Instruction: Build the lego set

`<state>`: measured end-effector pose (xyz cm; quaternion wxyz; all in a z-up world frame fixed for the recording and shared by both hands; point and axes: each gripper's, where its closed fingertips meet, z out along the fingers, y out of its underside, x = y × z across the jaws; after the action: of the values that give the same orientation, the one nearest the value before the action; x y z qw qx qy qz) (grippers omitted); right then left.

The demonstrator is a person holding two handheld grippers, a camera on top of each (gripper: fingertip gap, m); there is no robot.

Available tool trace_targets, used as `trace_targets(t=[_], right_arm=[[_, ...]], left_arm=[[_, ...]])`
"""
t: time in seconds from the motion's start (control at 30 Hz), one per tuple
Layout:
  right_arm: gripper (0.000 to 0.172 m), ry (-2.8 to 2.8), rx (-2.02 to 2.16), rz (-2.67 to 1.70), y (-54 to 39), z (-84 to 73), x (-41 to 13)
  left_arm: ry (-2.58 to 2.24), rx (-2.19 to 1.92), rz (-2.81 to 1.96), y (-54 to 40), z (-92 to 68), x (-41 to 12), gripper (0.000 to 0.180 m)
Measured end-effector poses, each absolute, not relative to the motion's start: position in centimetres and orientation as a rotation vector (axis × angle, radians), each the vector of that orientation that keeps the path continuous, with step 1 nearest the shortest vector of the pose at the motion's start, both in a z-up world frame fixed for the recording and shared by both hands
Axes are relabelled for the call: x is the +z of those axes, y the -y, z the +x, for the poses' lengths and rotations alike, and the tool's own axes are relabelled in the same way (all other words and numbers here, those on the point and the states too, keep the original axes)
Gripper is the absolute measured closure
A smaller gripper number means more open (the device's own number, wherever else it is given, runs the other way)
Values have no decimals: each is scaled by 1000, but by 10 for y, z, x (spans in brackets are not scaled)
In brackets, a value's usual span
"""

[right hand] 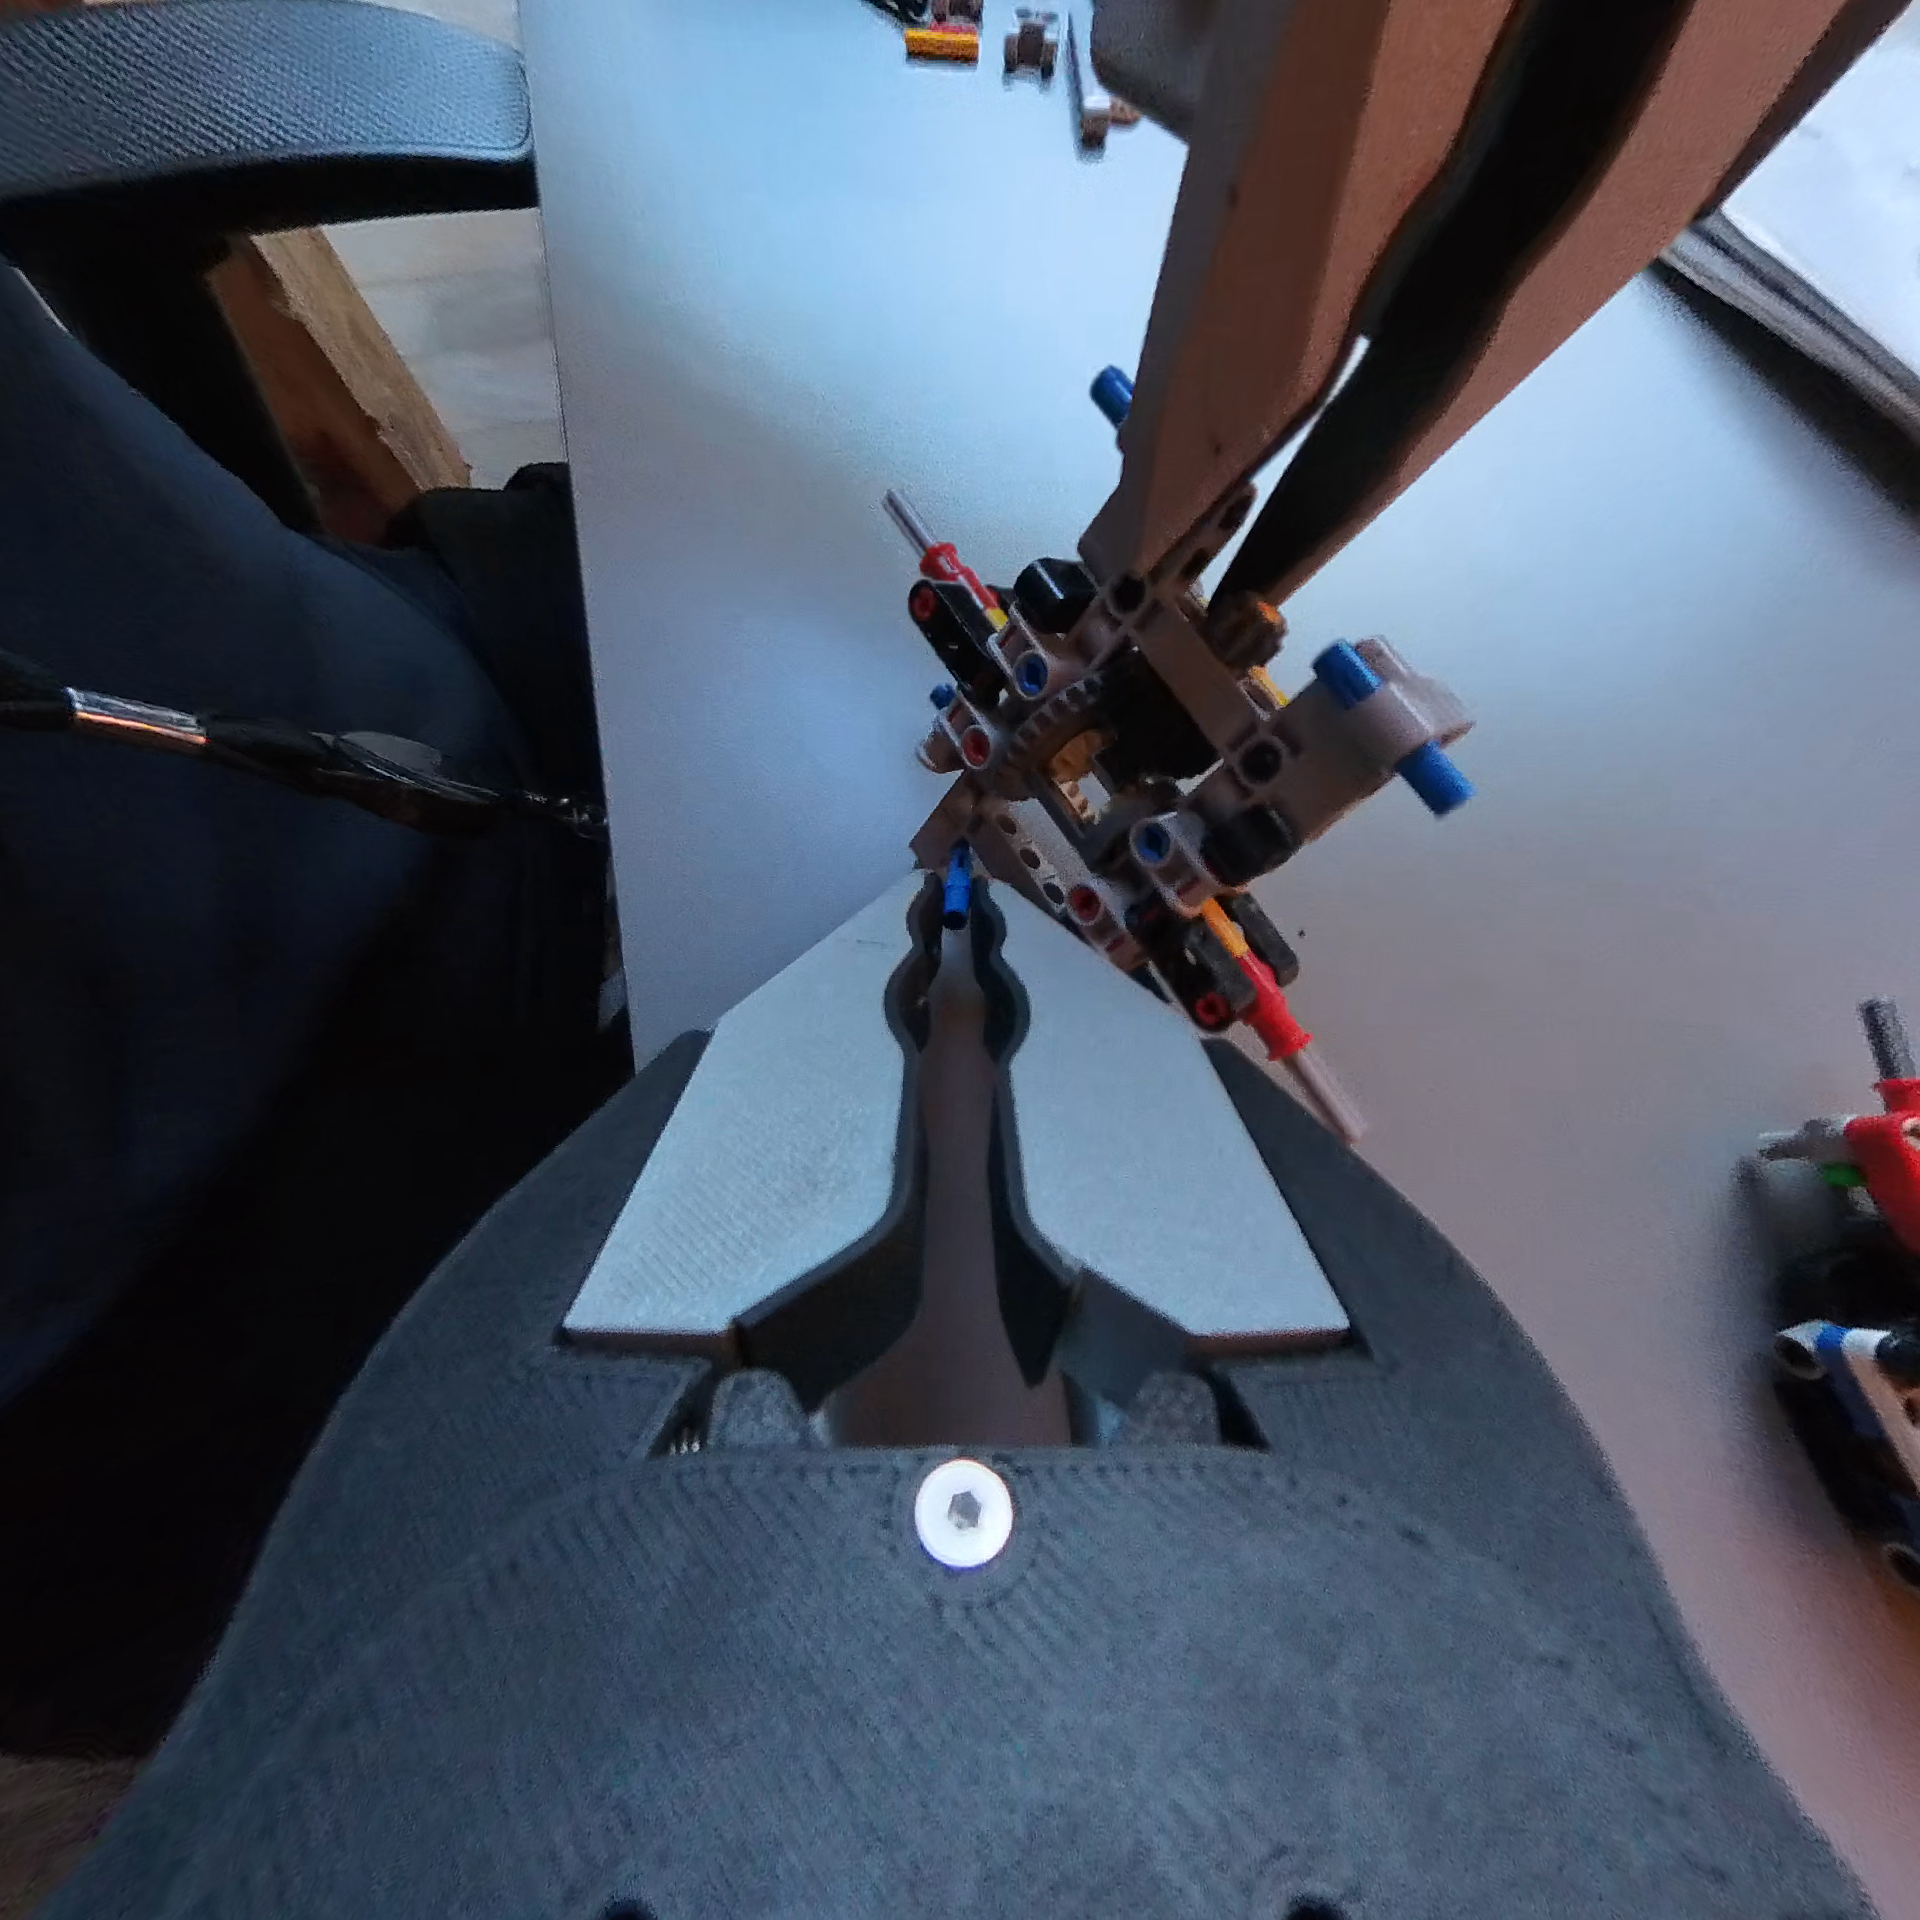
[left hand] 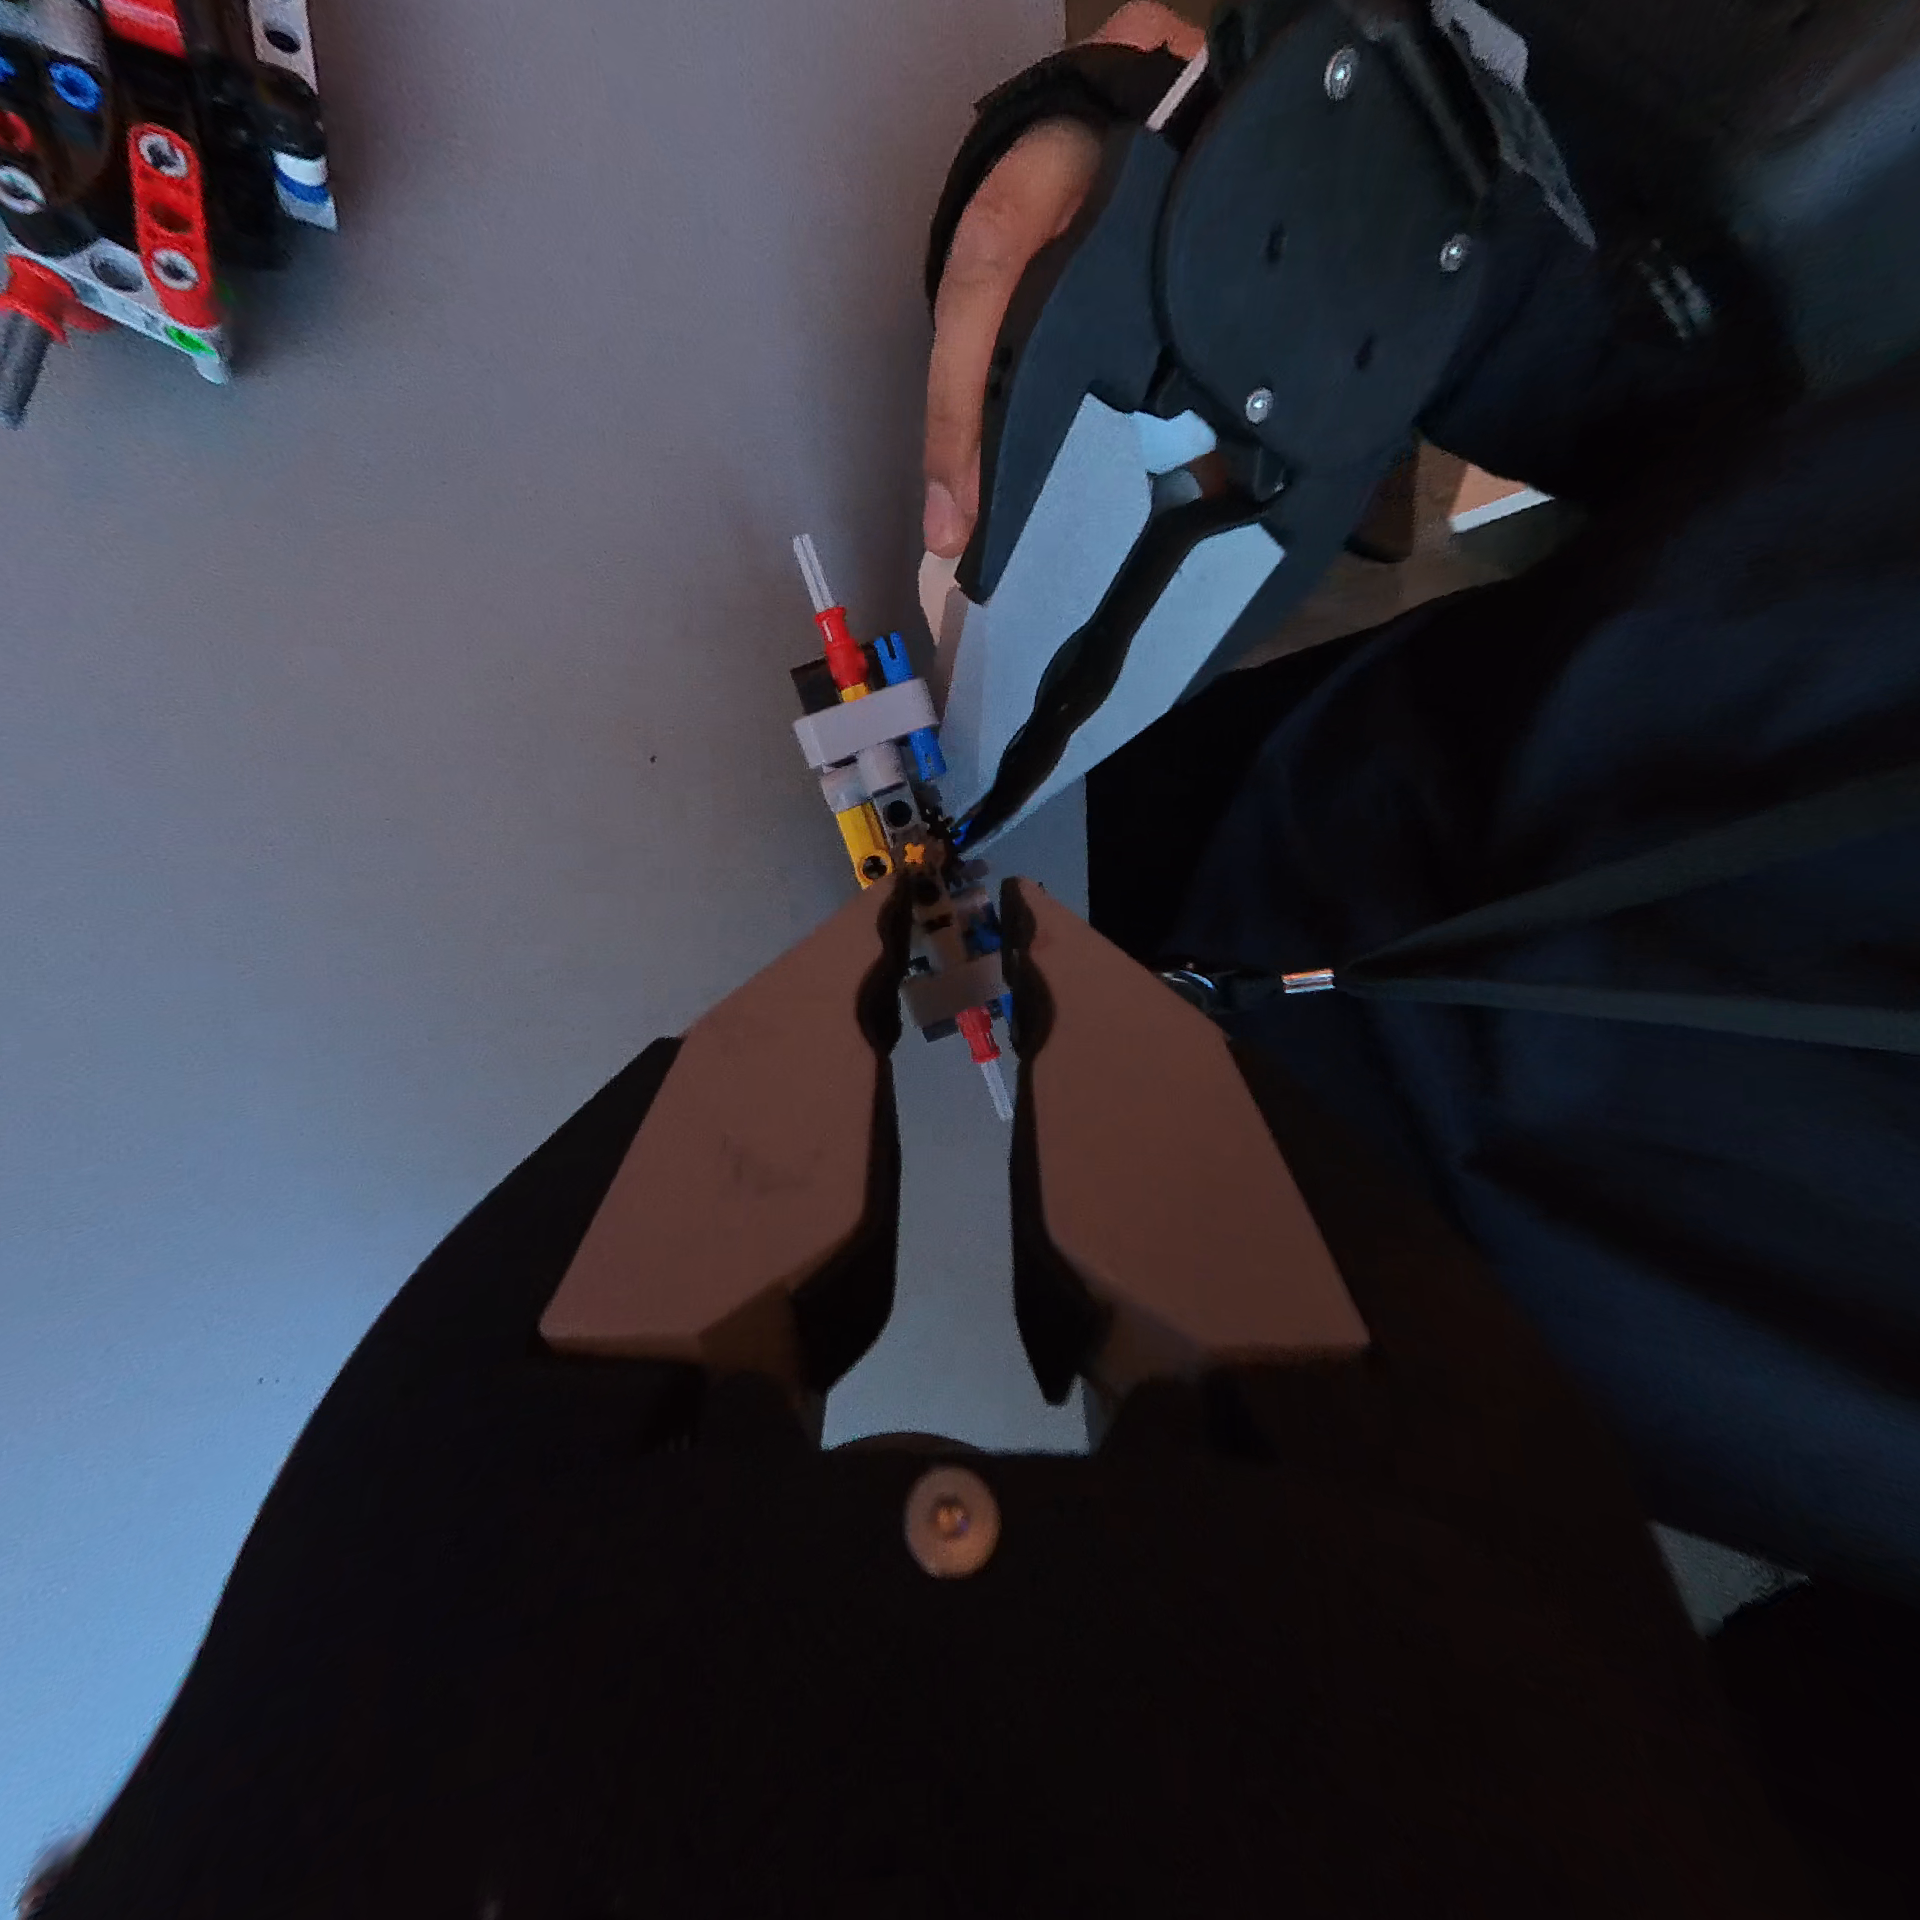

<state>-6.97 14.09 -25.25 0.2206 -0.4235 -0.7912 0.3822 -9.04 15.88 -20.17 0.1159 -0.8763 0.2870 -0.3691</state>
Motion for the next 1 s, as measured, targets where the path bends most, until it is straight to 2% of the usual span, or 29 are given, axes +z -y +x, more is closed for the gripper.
trace_targets(t=[0.37, 0.6, 0.8, 1.0], right_arm=[[170, 2114, 1135, -1122, -141, -65, -238], [170, 1948, 1348, -1280, -165, -63, -217], [170, 1924, 1345, -1383, -176, -64, -223], [170, 1888, 1411, -1445, -195, -70, -212]], left_arm=[[-915, -589, -2658, -158, -103, -210, 177], [-909, -567, -2673, -156, -110, -220, 178], [-902, -720, -2623, -154, -114, -228, 178], [-959, -637, -2586, -160, -127, -220, 178]])
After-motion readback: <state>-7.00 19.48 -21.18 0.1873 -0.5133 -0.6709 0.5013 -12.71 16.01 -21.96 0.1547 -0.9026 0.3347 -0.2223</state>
